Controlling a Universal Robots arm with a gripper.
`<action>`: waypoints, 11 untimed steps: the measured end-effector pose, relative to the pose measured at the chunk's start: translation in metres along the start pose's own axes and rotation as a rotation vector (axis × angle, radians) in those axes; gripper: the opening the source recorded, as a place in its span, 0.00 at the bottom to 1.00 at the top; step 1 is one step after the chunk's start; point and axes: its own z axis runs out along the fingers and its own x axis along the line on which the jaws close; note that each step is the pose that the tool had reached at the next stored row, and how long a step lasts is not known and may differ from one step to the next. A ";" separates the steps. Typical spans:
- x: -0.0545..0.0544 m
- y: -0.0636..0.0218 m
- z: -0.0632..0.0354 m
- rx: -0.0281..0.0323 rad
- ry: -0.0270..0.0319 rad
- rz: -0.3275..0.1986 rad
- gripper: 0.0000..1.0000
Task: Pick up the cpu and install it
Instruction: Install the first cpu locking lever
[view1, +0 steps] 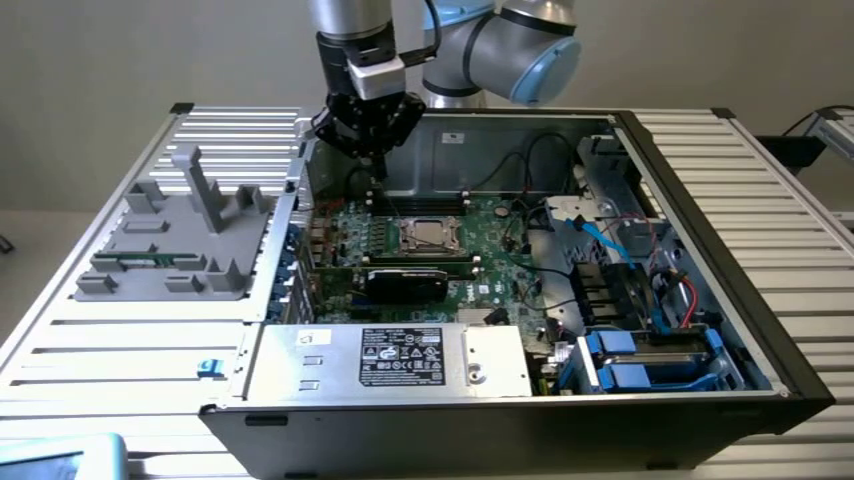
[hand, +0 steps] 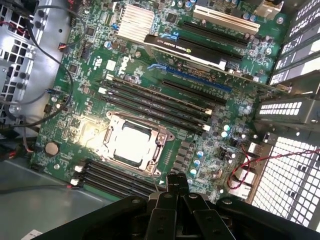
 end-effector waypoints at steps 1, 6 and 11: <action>0.000 -0.0001 0.0003 0.0000 0.0000 0.001 0.11; -0.005 -0.0009 0.0013 0.0068 0.0020 0.005 0.11; -0.005 0.0001 0.0027 0.0454 0.0089 0.021 0.11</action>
